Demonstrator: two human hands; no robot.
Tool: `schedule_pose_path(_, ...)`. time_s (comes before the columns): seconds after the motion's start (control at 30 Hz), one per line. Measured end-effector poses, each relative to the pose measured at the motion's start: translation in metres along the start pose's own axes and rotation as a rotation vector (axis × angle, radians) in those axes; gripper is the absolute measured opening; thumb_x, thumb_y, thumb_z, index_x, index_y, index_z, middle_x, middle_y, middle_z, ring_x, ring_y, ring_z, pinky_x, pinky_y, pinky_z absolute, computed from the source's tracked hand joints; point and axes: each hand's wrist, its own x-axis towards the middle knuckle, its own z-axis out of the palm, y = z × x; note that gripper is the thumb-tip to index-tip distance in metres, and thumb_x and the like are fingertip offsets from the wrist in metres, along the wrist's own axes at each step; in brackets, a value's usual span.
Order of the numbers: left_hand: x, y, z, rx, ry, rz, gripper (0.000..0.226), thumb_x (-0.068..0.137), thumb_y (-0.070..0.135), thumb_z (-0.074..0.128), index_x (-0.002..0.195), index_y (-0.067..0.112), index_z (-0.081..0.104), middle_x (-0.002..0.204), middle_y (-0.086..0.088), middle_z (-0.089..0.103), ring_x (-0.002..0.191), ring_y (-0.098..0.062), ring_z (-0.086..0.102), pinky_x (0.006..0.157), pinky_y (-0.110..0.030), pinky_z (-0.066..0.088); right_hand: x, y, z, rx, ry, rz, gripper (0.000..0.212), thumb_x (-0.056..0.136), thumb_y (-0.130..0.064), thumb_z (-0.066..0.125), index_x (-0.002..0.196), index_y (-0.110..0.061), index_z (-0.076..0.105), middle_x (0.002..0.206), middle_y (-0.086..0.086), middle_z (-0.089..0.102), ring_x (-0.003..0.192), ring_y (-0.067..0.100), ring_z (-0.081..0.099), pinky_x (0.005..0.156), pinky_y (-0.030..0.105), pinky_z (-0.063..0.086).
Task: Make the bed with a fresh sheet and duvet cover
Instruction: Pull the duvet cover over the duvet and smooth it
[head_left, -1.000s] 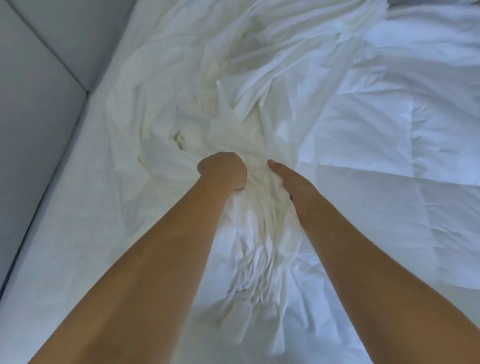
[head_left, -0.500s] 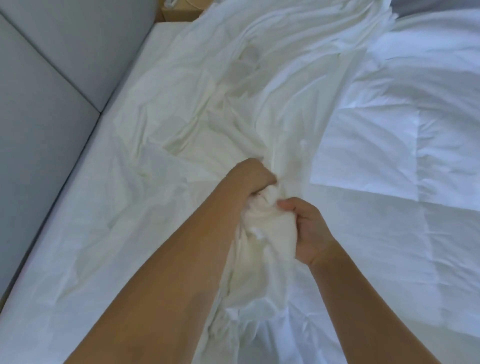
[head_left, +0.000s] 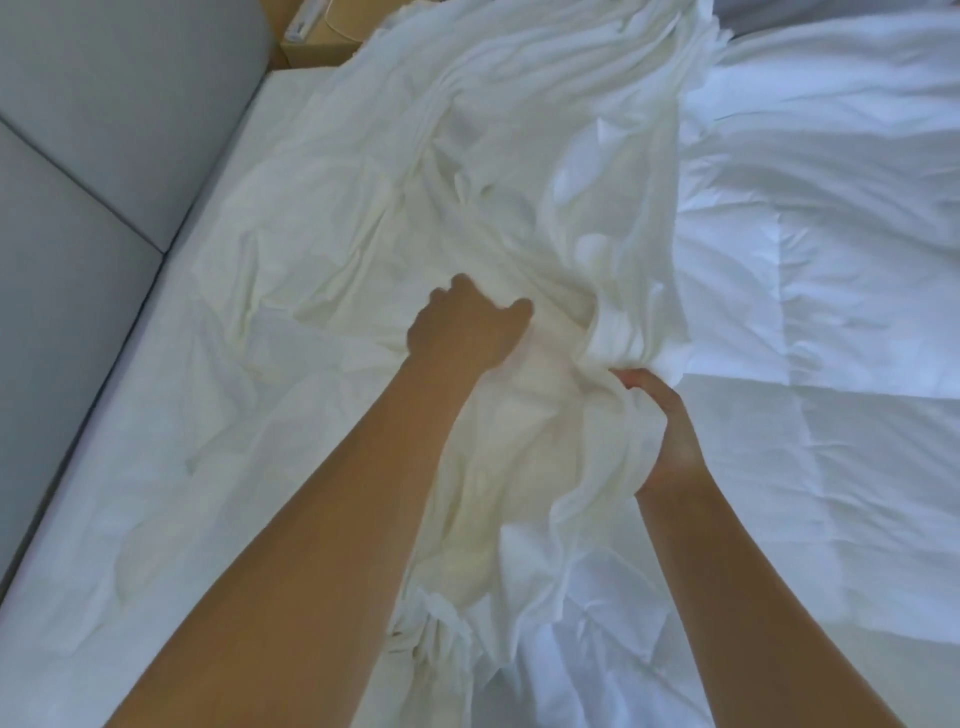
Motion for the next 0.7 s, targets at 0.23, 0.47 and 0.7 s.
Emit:
schedule_pose_path(0.23,0.024,-0.06,0.037,0.453,-0.142,-0.108,0.022,0.089,0.01,0.05,0.108,0.005,0.06,0.118,-0.011,0.06,0.11,-0.027,0.058,0.086,-0.03,0.044,0.01,0.009,-0.012,-0.132,0.163,0.145,0.02,0.088,-0.01,0.048,0.073,-0.009,0.061,0.053,0.003,0.061,0.052,0.017,0.064,0.048,0.023,0.049)
schedule_pose_path(0.47,0.022,-0.005,0.006,-0.04,0.048,0.167,0.016,0.093,0.013,0.046,0.082,0.013,0.057,0.089,-0.007,0.064,0.088,-0.023,0.061,0.067,-0.027,0.037,0.016,0.018,-0.003,-0.081,0.056,0.15,0.028,0.077,-0.022,0.059,0.102,-0.01,0.066,0.083,0.007,0.071,0.081,0.025,0.068,0.071,0.035,0.055)
schedule_pose_path(0.7,-0.038,0.019,0.01,-0.502,-0.659,0.159,0.029,0.094,0.016,0.05,0.066,0.011,0.055,0.056,-0.002,0.057,0.047,-0.009,0.05,0.054,-0.016,0.042,0.017,0.011,0.028,0.109,-0.134,0.084,0.06,0.096,-0.024,0.03,0.043,-0.014,0.056,0.044,0.001,0.045,0.045,0.012,0.05,0.055,0.021,0.048)
